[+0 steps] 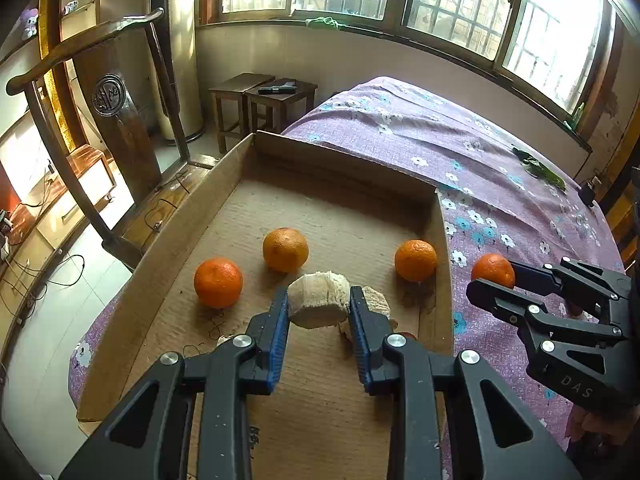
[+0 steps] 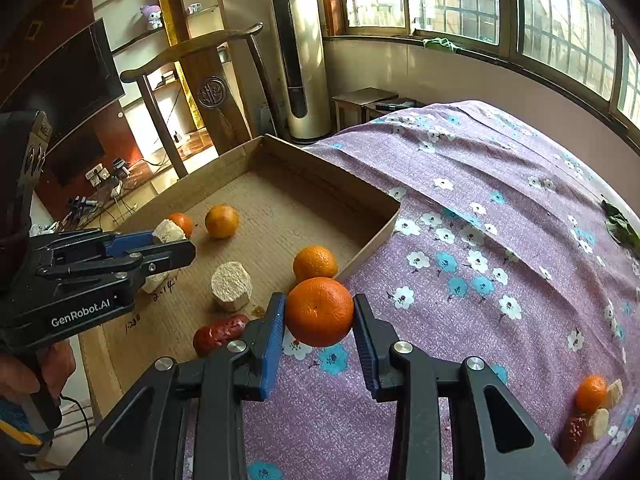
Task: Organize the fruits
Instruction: 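Grasp the orange with the right tool while the left tool carries its piece to the box, then lower the white piece and the orange into the box and open both tools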
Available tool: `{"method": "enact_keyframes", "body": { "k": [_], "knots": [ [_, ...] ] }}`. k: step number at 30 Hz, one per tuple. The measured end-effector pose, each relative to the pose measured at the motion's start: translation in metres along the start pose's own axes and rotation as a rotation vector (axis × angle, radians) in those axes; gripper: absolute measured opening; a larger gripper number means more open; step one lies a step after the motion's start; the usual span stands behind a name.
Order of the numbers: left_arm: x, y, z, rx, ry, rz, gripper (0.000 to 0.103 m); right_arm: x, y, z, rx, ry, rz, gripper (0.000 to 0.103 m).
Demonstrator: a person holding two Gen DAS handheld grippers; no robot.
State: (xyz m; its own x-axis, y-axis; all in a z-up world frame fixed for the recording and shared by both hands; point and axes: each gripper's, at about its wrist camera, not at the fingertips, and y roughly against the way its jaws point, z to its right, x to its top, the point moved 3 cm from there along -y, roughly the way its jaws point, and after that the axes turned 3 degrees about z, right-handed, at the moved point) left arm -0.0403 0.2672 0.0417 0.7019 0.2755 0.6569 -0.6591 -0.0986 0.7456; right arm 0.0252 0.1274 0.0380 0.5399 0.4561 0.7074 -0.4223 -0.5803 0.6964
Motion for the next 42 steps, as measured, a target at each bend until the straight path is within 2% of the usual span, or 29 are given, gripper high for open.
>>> {"method": "enact_keyframes", "body": {
  "k": [10, 24, 40, 41, 42],
  "knots": [
    [0.001, -0.008, -0.003, 0.004, -0.021, -0.021, 0.028, 0.021, -0.03, -0.009, 0.018, 0.025, -0.028, 0.037],
    [-0.004, -0.025, -0.01, -0.02, -0.053, -0.11, 0.028, 0.051, -0.082, -0.019, 0.041, 0.06, -0.076, 0.036],
    [-0.005, -0.038, -0.01, 0.003, -0.079, -0.142, 0.028, 0.066, -0.122, -0.039, 0.071, 0.149, -0.107, 0.037],
    [-0.004, -0.038, -0.011, 0.002, -0.074, -0.142, 0.03, 0.066, -0.123, -0.04, 0.069, 0.153, -0.105, 0.037],
    [-0.004, -0.039, -0.011, 0.002, -0.073, -0.142, 0.037, 0.066, -0.123, -0.04, 0.07, 0.147, -0.103, 0.037]
  ]
}}
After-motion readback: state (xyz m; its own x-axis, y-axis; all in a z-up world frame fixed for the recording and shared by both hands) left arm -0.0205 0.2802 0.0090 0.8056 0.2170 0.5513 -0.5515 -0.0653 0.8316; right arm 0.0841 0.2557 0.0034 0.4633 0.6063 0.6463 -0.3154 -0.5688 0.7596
